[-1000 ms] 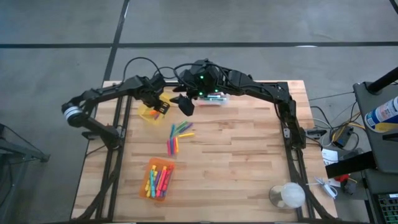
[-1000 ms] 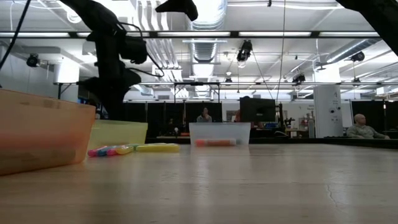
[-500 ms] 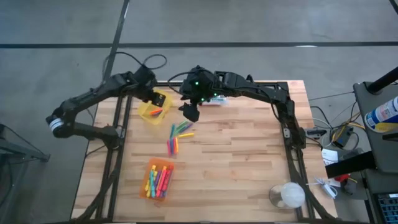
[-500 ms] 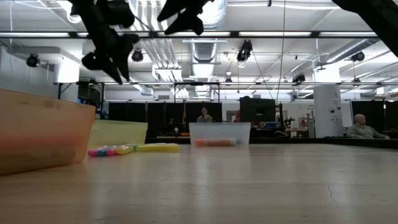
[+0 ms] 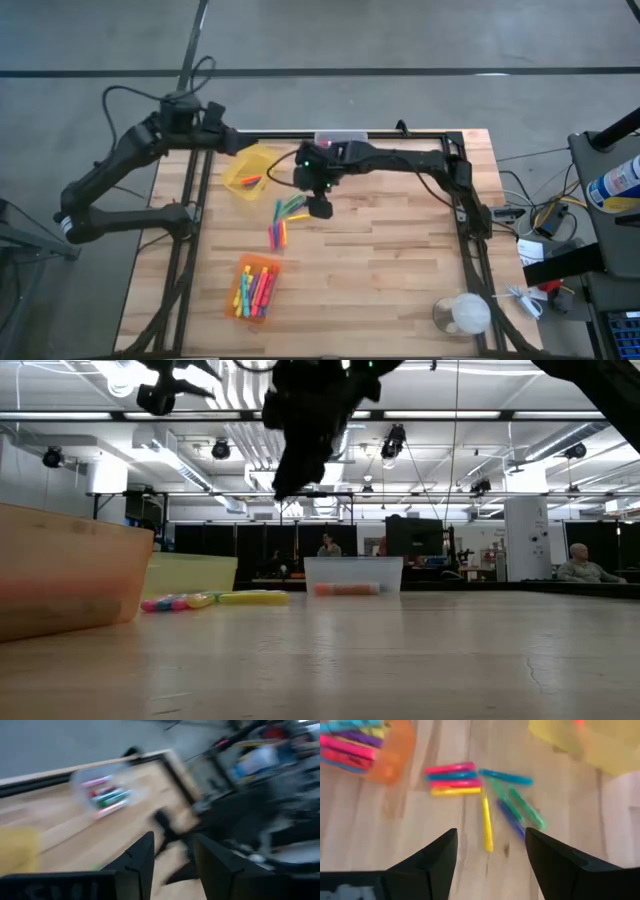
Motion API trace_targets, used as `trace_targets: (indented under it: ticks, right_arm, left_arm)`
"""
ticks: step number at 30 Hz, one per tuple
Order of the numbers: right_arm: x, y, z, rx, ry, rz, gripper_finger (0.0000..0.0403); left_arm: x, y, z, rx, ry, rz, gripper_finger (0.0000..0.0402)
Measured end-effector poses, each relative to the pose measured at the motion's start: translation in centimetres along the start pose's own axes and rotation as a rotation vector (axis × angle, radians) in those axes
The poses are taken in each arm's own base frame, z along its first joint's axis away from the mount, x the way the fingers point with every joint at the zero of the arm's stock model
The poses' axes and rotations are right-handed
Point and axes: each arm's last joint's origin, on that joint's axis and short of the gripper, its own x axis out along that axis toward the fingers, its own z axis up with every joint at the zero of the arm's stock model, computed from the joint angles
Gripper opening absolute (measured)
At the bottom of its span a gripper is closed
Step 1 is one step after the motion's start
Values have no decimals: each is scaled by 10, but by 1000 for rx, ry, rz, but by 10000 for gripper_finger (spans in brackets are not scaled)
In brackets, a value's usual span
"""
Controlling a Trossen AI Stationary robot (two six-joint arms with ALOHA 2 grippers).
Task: Pick & Place Markers
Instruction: Put the right yellow pen into the yellow bin
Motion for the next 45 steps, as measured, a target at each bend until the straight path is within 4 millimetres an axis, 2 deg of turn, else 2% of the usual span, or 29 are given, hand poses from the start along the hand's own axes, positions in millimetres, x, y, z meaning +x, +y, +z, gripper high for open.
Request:
trace_targets:
  ticks: [3, 7, 14, 19, 28, 33, 39, 45]
  right_arm:
    - [21, -1, -13, 0, 14, 4, 224]
    - [40, 0, -24, -10, -6, 6, 224]
    - [63, 2, -34, 2, -105, 0, 224]
    - [76, 7, -49, -40, -91, 8, 224]
    - [96, 9, -72, -101, -104, 5, 224]
    - [101, 7, -74, -90, -114, -22, 224]
    - [121, 3, -76, -81, -89, -20, 224]
    - [128, -1, -80, 2, -71, -17, 218]
  left_arm:
    - [-10, -9, 3, 8, -47, -105, 130]
    - [-22, -17, 6, -9, -119, -186, 130]
    - [-36, -26, 11, -25, -218, -283, 131]
    - [-42, -31, 13, -28, -254, -334, 131]
    - [-43, -31, 13, -35, -256, -341, 130]
    - [-41, -31, 14, -38, -251, -336, 131]
    - [-37, -30, 15, -57, -243, -332, 130]
    - [-38, -30, 14, -59, -242, -334, 131]
